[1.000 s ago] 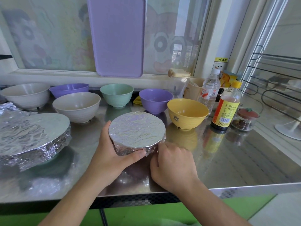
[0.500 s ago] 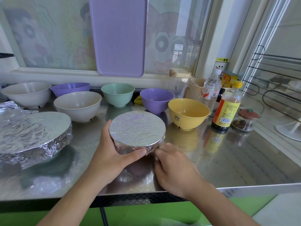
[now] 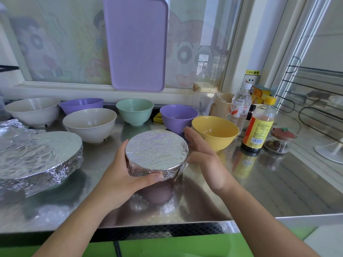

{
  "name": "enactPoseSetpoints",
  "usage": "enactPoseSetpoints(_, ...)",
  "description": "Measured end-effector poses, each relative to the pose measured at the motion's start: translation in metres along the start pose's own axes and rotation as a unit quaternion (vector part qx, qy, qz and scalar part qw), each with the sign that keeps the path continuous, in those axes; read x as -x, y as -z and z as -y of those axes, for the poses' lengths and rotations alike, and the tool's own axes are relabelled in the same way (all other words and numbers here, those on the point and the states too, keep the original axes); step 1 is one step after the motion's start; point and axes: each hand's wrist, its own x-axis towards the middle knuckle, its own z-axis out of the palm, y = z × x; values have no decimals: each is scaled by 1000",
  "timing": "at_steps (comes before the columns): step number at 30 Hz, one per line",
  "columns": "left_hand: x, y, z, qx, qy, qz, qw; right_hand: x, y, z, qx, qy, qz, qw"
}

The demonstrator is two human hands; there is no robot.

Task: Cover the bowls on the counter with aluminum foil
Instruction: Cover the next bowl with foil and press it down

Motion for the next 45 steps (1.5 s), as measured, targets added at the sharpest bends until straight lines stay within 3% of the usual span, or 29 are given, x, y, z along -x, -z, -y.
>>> enactPoseSetpoints(3, 0, 9, 0, -8, -6, 12, 1000, -1, -5, 1, -6, -9, 26, 1000)
enactPoseSetpoints(10, 10, 17, 5, 31, 36, -14, 999, -15, -8, -1, -5, 8, -150, 989)
enactPoseSetpoints(16, 11, -13, -14, -24, 32, -45, 998, -46, -24, 1, -54, -37, -21, 998)
enactPoseSetpoints(20, 1, -20, -10, -16, 26, -53, 998, -39, -32, -4, -22, -12, -4, 1000)
enactPoseSetpoints(28, -5, 25, 10, 31, 39, 40, 998, -26, -11, -16, -1, 27, -158, 987)
enactPoseSetpoints(33, 6, 10, -4, 24, 52, 14, 998, -29, -19, -8, -93, -3, -37, 995)
enactPoseSetpoints(38, 5, -11, -12, 13, 37, -57, 998, -15, -22, -10, -69, 11, 41, 997)
enactPoseSetpoints(43, 2, -12, -8, 20, 37, -65, 997, -5, -9, -14, -31, 41, 136, 989)
enactPoseSetpoints(45, 1, -11, -7, 20, 34, -57, 998, -5, -10, -17, 4, 47, 137, 989)
